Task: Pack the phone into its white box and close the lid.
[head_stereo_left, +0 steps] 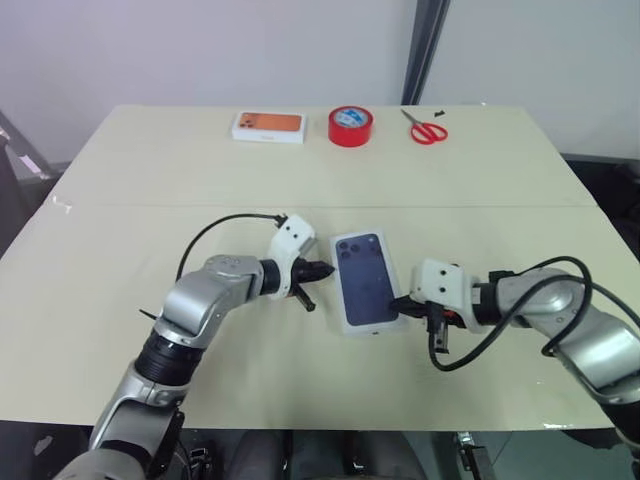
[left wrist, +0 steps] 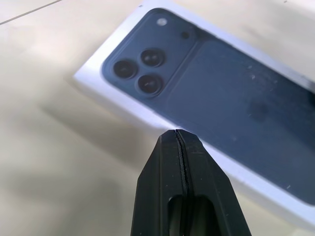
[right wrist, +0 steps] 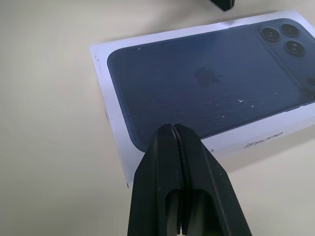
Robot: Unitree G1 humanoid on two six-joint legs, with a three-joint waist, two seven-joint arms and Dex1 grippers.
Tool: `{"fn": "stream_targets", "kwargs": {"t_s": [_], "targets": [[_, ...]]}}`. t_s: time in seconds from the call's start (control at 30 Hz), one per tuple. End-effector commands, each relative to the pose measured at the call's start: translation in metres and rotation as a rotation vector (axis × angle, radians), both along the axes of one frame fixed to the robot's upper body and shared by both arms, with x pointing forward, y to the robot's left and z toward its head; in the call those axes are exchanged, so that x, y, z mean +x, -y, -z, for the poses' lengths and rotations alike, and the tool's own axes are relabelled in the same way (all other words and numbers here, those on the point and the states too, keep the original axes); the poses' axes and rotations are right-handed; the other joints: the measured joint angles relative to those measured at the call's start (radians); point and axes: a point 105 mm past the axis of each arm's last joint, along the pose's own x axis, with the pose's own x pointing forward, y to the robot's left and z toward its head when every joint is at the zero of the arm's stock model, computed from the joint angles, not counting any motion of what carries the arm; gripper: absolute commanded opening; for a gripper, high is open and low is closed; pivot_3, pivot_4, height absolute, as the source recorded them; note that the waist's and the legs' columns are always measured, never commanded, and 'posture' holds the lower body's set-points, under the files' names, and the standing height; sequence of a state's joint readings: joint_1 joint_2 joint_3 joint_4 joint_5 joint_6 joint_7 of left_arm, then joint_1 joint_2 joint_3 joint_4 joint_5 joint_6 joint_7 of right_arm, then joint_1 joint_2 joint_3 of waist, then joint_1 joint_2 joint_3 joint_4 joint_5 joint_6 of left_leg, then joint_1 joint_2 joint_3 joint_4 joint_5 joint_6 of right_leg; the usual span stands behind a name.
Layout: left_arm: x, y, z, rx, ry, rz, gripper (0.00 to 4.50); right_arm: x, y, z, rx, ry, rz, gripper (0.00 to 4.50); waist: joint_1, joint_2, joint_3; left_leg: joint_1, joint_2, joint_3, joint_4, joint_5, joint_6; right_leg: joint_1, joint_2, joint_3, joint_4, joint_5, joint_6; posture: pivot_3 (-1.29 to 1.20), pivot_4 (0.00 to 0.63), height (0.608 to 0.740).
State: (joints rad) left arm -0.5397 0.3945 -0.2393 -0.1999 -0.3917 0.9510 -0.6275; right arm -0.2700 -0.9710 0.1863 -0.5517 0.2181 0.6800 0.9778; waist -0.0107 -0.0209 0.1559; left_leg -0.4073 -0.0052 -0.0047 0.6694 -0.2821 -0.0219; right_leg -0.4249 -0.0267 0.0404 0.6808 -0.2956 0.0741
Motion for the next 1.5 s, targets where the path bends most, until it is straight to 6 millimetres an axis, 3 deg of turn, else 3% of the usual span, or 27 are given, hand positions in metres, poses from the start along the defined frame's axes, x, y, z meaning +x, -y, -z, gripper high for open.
{"fn": "stream_targets", "kwargs": {"t_s": [0.03, 0.13, 0.27, 0.4, 0.6, 0.8, 0.93, 1.17, 1.5], "targets": [[0.001, -0.002, -0.006, -0.013, 0.033, 0.001, 0.00, 0.002, 0.018, 0.019, -0.085, -0.043, 0.064, 0.03, 0.001, -0.001, -0.001, 0.000, 0.000, 0.000, 0.000, 0.000, 0.000, 0.000, 0.000, 0.000, 0.000, 0.000, 0.000, 0.00, 0.150, 0.733], [0.002, -0.006, -0.004, -0.003, 0.032, -0.016, 0.00, 0.003, 0.015, 0.015, -0.054, -0.026, 0.053, 0.03, 0.001, -0.002, -0.002, 0.001, 0.000, 0.000, 0.000, 0.000, 0.000, 0.002, 0.000, 0.000, -0.001, 0.000, 0.000, 0.00, 0.150, 0.733], [0.003, -0.014, 0.003, 0.029, 0.028, -0.029, 0.00, 0.014, -0.007, -0.031, 0.187, 0.034, 0.060, 0.03, -0.006, -0.002, -0.001, 0.001, 0.000, 0.000, 0.000, 0.000, 0.000, 0.002, 0.000, 0.000, 0.000, 0.000, 0.000, 0.00, 0.150, 0.733], [0.000, -0.009, 0.011, 0.063, 0.018, 0.002, 0.00, 0.039, 0.001, -0.055, 0.218, 0.128, 0.159, 0.03, -0.003, -0.001, -0.001, 0.001, 0.000, 0.000, 0.000, 0.000, 0.000, 0.001, 0.001, 0.000, 0.001, 0.000, 0.000, 0.00, 0.150, 0.733], [-0.001, 0.007, 0.020, 0.092, 0.019, 0.047, 0.00, 0.058, 0.022, -0.034, 0.040, 0.172, 0.243, 0.03, 0.004, -0.001, -0.001, 0.000, 0.000, 0.000, 0.000, 0.000, 0.000, 0.001, -0.001, 0.000, -0.001, 0.000, 0.000, 0.00, 0.150, 0.733], [0.000, 0.021, 0.016, 0.054, 0.021, 0.064, 0.00, 0.054, 0.009, -0.016, 0.014, 0.151, 0.190, 0.03, -0.004, -0.001, -0.001, 0.000, 0.000, 0.000, 0.000, 0.000, 0.000, 0.000, 0.000, 0.000, 0.000, 0.000, 0.000, 0.00, 0.150, 0.733], [-0.004, 0.028, 0.011, 0.024, 0.026, 0.083, 0.00, 0.050, 0.002, -0.016, 0.034, 0.141, 0.169, 0.03, -0.002, -0.001, -0.001, 0.000, 0.000, 0.000, 0.000, 0.000, 0.000, 0.000, 0.000, 0.000, 0.001, 0.000, 0.000, 0.00, 0.150, 0.733], [-0.009, 0.029, -0.007, -0.056, 0.031, 0.097, 0.00, 0.046, 0.007, -0.017, 0.034, 0.130, 0.172, 0.03, -0.002, -0.001, -0.001, 0.000, 0.000, 0.000, 0.001, 0.000, 0.000, 0.000, 0.000, 0.000, 0.001, 0.000, 0.000, 0.00, 0.150, 0.733], [-0.012, 0.028, -0.003, -0.039, 0.018, 0.103, 0.00, 0.047, 0.012, -0.011, 0.029, 0.122, 0.203, 0.03, -0.002, -0.001, -0.001, 0.000, 0.000, 0.000, 0.001, 0.000, 0.000, 0.000, 0.000, 0.000, 0.001, 0.000, 0.000, 0.00, 0.150, 0.733]]}}
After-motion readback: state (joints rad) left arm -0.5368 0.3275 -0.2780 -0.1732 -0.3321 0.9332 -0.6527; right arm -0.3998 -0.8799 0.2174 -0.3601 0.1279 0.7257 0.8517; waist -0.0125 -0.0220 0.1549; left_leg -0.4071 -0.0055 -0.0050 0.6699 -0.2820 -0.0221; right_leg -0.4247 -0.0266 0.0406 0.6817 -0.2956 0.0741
